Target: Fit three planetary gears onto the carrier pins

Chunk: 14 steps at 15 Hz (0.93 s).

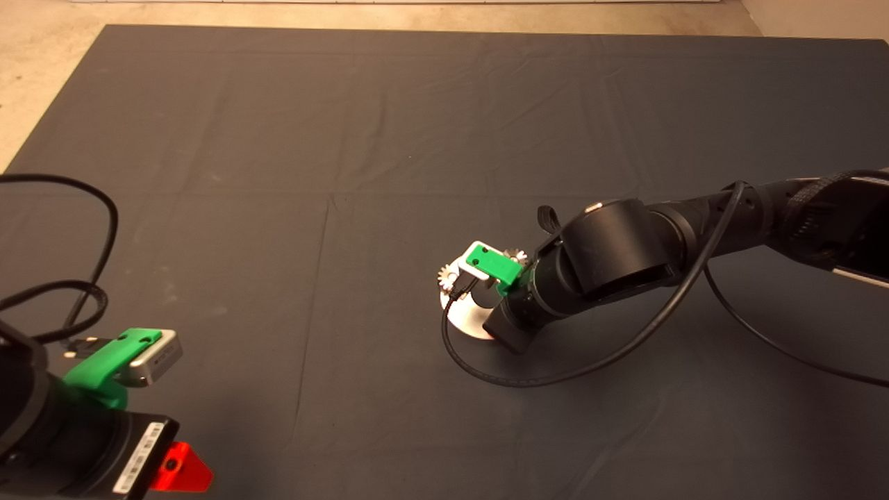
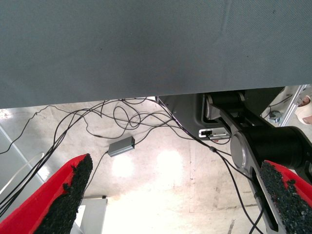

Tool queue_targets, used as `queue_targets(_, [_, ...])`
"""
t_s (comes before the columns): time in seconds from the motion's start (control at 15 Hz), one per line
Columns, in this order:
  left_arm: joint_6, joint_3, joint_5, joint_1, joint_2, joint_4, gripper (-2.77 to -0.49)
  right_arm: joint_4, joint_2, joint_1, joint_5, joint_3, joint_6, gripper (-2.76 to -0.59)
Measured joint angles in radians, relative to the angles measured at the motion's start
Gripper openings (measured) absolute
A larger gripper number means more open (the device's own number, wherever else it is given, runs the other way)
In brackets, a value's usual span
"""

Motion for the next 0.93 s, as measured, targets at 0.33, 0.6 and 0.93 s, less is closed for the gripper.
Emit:
queue_targets(0.33, [0.0,0.0,0.0,0.0,0.0,0.0,-0.78,-0.025,0.0,-0.007,0.0,0.0,-0.007,-2.34])
queue_targets(0.6, [0.0,0.0,0.0,0.0,0.0,-0.004,-0.78,-0.058,0.001,-0.021,0.0,0.0,-0.022,-2.36])
queue_targets(0.93, [0.0,0.0,0.0,0.0,0.0,-0.007,-0.78,-0.096,0.001,-0.023,0.0,0.0,-0.033,-2.36])
